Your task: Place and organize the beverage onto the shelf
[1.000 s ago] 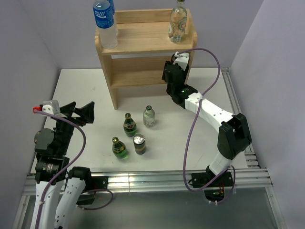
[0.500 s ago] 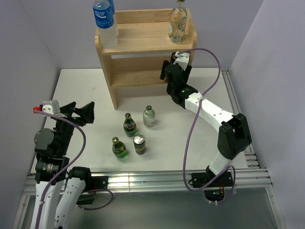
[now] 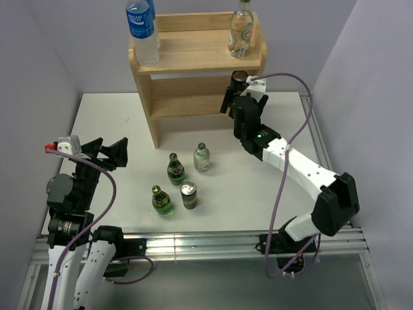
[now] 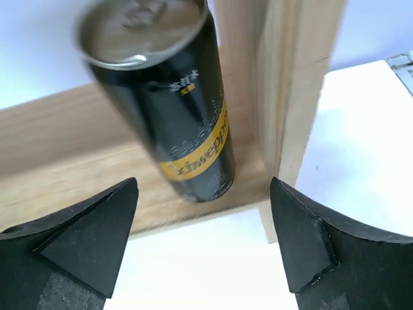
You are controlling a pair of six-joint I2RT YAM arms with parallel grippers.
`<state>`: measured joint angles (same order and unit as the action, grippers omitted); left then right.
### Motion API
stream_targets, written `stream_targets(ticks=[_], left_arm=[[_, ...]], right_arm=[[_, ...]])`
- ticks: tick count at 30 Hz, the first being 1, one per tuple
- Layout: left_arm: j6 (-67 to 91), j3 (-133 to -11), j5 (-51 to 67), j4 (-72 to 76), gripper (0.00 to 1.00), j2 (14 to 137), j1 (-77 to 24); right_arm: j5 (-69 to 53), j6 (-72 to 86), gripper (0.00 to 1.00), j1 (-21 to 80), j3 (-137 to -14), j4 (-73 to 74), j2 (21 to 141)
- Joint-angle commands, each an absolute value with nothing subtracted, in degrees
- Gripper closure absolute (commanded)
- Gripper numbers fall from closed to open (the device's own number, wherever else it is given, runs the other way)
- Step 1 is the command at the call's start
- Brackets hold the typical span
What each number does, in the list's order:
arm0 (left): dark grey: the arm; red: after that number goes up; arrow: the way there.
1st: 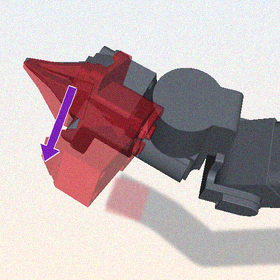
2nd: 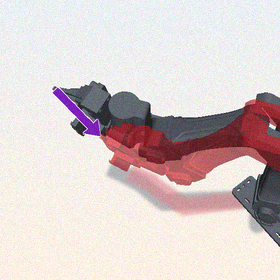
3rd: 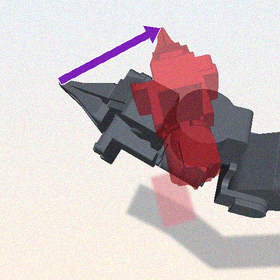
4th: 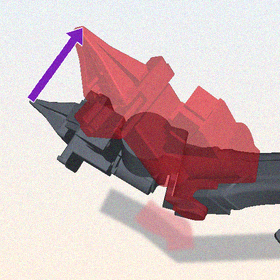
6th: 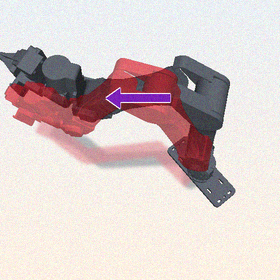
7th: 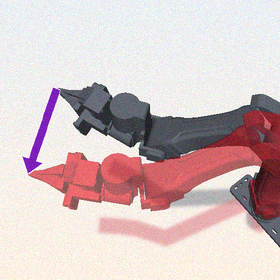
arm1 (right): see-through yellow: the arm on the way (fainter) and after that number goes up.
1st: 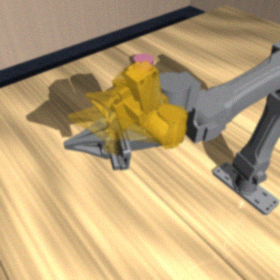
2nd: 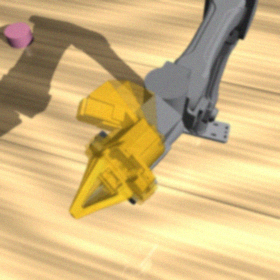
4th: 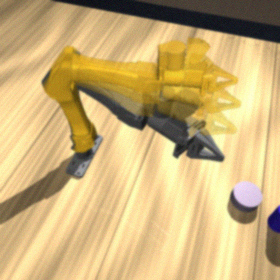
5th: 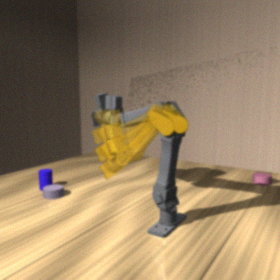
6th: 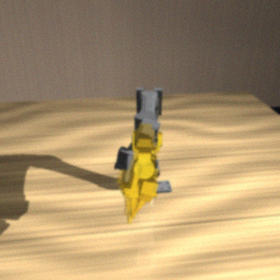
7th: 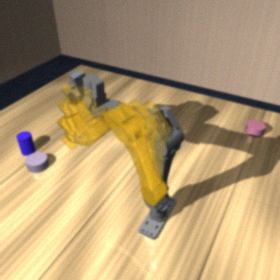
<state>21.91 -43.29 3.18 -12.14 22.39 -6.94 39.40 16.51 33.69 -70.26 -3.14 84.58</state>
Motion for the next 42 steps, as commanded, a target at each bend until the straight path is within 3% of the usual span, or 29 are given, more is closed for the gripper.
stream_targets(ticks=[1, 6, 11, 20, 28, 42], left_arm=[[21.2, -43.4, 3.4, -11.2, 0.01, 22.4, -6.4], [21.2, -43.4, 3.5, -11.2, 0.01, 22.4, -6.2], [21.3, -43.4, 3.7, -11.2, 0.01, 22.3, -5.9], [21.4, -43.4, 3.9, -11.1, 0.01, 22.7, -5.6], [21.4, -43.4, 3.9, -11.2, 0.01, 22.9, -5.4], [21.5, -43.3, 4.3, -11.1, 0.01, 22.9, -5.1]], right_arm=[[40.7, 17.1, 0.09, 35.9, -68.0, -4.2, 78.9], [42.6, 18.5, 0.09, 42.5, -62.1, -2.4, 71.3], [40.2, 22.7, 0.08, 56.7, -48.2, -6.0, 62.4], [42.1, 29.3, 0.08, 74.9, -31.9, -14.1, 56.2], [50.8, 30.5, 0.08, 89.1, -29.4, -16.2, 57.6], [53.0, 33.0, 0.08, 91.1, -35.6, -20.3, 79.4]])
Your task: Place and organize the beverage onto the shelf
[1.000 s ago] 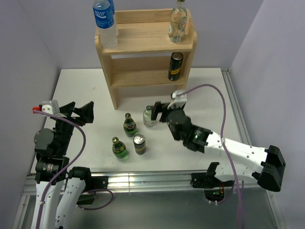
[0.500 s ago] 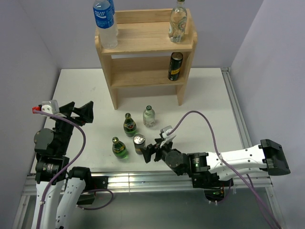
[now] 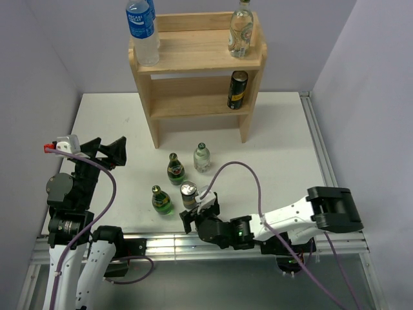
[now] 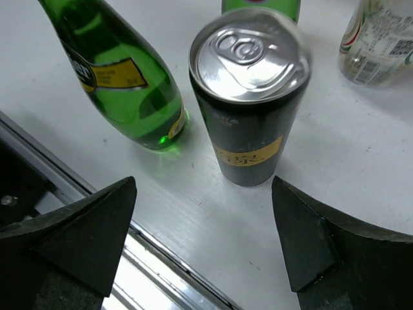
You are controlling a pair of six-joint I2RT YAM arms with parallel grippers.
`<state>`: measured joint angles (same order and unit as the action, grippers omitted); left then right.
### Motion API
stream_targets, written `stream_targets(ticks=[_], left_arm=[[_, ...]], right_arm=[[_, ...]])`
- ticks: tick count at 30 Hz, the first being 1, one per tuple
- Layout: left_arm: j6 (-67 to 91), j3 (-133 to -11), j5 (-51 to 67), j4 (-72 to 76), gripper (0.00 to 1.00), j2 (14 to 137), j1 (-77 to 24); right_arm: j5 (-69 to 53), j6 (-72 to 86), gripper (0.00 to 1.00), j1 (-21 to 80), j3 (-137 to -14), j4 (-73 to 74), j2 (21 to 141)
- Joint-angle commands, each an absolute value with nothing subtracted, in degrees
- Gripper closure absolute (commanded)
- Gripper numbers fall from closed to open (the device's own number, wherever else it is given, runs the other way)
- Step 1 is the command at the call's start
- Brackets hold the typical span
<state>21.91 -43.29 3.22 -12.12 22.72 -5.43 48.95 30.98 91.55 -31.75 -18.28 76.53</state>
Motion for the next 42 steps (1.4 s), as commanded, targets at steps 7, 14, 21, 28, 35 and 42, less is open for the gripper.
stream_targets(ticks=[7, 14, 21, 28, 35, 42], left_arm=[[21.4, -43.3, 4.5, -11.1, 0.01, 22.7, -5.1], [21.4, -43.3, 4.6, -11.1, 0.01, 22.6, -5.1], [21.5, -43.2, 4.7, -11.1, 0.01, 22.5, -5.1], [21.5, -43.3, 4.7, -11.1, 0.01, 22.6, -5.1], [21.6, -43.3, 4.9, -11.1, 0.01, 22.8, -5.1], [21.5, -43.3, 4.8, -11.1, 0.01, 22.6, -5.1]], right_arm=[[51.9, 31.1, 0.08, 88.1, -36.9, -25.2, 86.3], [51.3, 29.0, 0.08, 84.7, -37.1, -30.3, 89.6], [51.6, 27.1, 0.12, 81.8, -37.4, -35.2, 94.2], [52.6, 26.3, 0.29, 80.4, -36.9, -39.5, 97.2], [53.2, 24.5, 0.65, 80.4, -36.4, -40.5, 95.9], [56.9, 21.7, 1.0, 81.1, -39.7, -29.5, 83.7]])
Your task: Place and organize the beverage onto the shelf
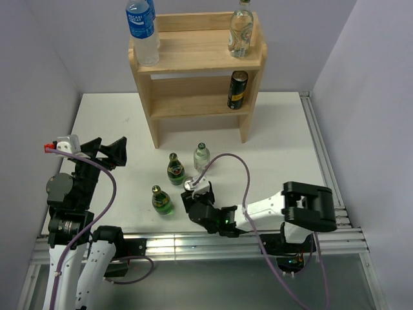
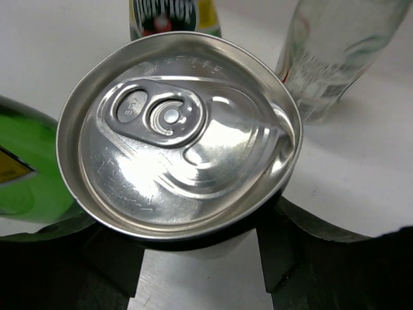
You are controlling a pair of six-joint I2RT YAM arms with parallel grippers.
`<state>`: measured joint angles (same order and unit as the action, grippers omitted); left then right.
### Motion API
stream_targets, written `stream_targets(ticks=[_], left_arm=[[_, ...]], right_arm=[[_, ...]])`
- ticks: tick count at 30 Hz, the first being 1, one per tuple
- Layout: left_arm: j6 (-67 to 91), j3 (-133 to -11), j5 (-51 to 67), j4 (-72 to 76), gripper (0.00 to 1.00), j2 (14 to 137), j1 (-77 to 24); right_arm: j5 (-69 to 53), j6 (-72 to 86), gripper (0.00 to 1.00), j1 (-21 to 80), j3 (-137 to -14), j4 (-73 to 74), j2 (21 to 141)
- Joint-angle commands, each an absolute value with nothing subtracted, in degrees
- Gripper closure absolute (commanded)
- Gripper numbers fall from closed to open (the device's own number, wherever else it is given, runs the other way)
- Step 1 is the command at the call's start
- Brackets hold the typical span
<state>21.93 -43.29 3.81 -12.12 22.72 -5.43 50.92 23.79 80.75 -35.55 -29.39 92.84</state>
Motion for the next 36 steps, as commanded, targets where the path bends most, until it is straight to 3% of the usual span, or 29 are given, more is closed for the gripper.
stream_targets(ticks=[1, 8, 13, 23, 36], left_arm=[[21.5, -43.2, 4.7, -11.1, 0.01, 22.4, -5.1], [21.4, -43.2, 4.4, -11.2, 0.01, 21.9, -5.1], [21.4, -43.3, 4.2, -11.2, 0.01, 21.7, -5.0], [21.4, -43.3, 4.0, -11.4, 0.01, 21.6, -5.0], [21.5, -43.2, 5.1, -11.2, 0.01, 21.7, -5.0]], right_arm=[[57.4, 20.9, 1.0, 81.1, -40.2, -28.6, 82.3], [60.4, 10.5, 1.0, 79.9, -49.2, -21.7, 72.4], [56.0, 5.2, 1.0, 73.1, -56.0, -19.7, 71.1], [46.0, 1.6, 1.0, 55.8, -72.4, -14.9, 80.9], [41.8, 1.3, 1.0, 45.5, -82.3, -14.0, 92.0]])
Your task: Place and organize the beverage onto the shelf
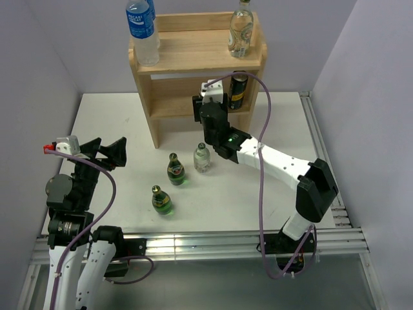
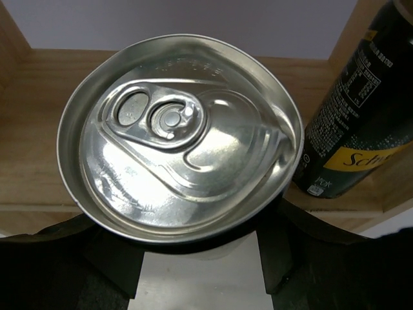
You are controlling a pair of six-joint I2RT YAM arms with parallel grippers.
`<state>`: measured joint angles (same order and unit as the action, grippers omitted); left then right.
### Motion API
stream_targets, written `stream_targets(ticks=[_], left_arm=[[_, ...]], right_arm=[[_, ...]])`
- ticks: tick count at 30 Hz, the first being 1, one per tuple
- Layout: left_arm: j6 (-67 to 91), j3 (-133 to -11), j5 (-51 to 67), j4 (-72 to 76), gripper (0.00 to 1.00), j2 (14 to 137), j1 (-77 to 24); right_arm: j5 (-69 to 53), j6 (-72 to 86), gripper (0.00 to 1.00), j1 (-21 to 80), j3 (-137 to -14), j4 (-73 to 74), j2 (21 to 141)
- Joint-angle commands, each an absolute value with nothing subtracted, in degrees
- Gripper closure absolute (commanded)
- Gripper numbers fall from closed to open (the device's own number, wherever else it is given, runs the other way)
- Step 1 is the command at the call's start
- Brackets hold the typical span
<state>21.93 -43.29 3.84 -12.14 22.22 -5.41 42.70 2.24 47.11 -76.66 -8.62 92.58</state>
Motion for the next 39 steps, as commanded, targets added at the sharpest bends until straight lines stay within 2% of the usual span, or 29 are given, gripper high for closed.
stream_targets(ticks=[1, 36, 39], left_arm=[[21.5, -43.2, 5.2, -11.2, 0.01, 21.6, -5.0], [21.6, -43.2, 5.5, -11.2, 0.01, 22.2, -5.0], [21.5, -43.2, 5.5, -11.2, 0.01, 22.2, -5.0]], right_arm=[[41.7, 1.4, 1.0, 44.9, -83.2, -13.8, 92.5], [41.7, 4.0, 1.0, 38.7, -85.3, -15.2, 98.9], [41.7, 4.5, 0.92, 38.7, -85.3, -14.9, 98.8]])
